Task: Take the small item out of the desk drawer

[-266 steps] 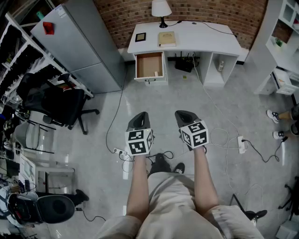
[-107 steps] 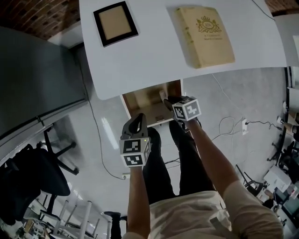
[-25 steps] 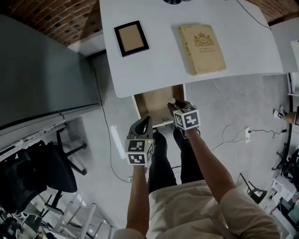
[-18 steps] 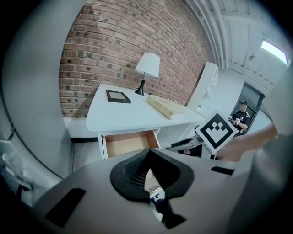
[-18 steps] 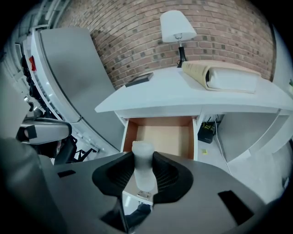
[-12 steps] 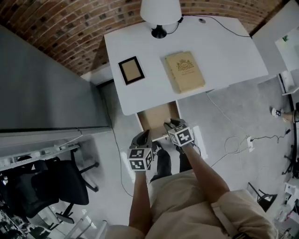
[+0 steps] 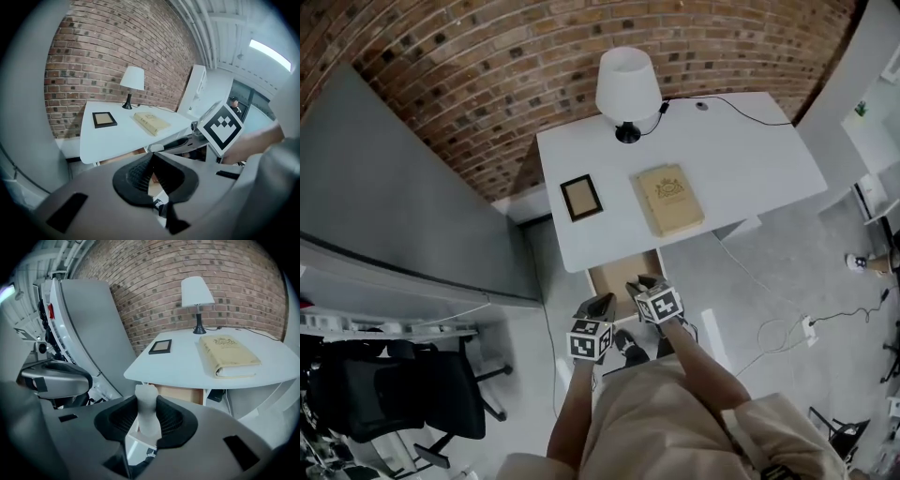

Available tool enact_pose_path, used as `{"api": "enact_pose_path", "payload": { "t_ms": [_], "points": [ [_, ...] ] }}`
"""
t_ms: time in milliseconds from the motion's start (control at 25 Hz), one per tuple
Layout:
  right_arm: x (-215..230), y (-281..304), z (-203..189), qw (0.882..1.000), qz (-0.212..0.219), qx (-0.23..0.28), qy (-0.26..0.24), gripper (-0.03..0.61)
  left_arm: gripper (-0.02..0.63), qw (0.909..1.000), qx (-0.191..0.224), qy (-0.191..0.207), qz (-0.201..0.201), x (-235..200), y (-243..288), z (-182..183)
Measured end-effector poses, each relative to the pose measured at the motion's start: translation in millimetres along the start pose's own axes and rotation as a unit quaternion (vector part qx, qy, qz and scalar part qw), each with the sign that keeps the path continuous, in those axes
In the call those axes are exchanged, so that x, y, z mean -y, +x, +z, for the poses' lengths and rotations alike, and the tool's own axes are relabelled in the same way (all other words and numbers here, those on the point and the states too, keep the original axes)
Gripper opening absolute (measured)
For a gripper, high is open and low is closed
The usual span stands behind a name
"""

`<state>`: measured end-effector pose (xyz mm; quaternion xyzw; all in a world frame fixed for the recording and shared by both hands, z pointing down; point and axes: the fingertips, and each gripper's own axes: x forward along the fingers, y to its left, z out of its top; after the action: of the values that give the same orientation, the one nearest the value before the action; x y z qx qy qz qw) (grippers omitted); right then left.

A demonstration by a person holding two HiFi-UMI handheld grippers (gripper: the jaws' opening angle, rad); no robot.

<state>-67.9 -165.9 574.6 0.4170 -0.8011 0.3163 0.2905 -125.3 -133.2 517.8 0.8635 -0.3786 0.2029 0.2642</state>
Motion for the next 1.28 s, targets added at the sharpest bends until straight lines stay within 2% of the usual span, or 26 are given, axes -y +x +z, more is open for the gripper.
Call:
{"api": "enact_pose_path", "payload": {
  "t_ms": [240,360,640,720,880,1000,1280],
  "points": [
    [-15,-8,13,0.999,0.012,0.038,0.016,0.146,0.017,0.9998,0.012,0.003,0.012,-1,-1,17],
    [-25,-14,7,0.999,0.025,0.046,0.011,0.146,0.017,0.9998,0.009,0.008,0.016,0,-9,11],
    [-19,-30,15,0.995,0.027,0.093,0.009,0.147,0.017,0.9989,0.015,-0.014,0.042,-11,-18,-1],
    [-17,-38,17,0.992,0.032,0.124,0.020,0.146,0.017,0.9985,0.018,-0.023,0.046,-12,-19,-4],
    [-31,-49,26,0.979,0.074,0.183,0.038,0.146,0.017,0.9971,0.029,-0.042,0.056,-18,-25,-7],
    [-35,-53,26,0.978,0.086,0.188,0.032,0.146,0.017,0.9961,0.036,-0.053,0.060,-17,-27,-8],
    [-27,-46,15,0.984,0.083,0.158,0.006,0.146,0.017,0.9937,0.048,-0.068,0.075,-14,-25,-15]
  ]
}}
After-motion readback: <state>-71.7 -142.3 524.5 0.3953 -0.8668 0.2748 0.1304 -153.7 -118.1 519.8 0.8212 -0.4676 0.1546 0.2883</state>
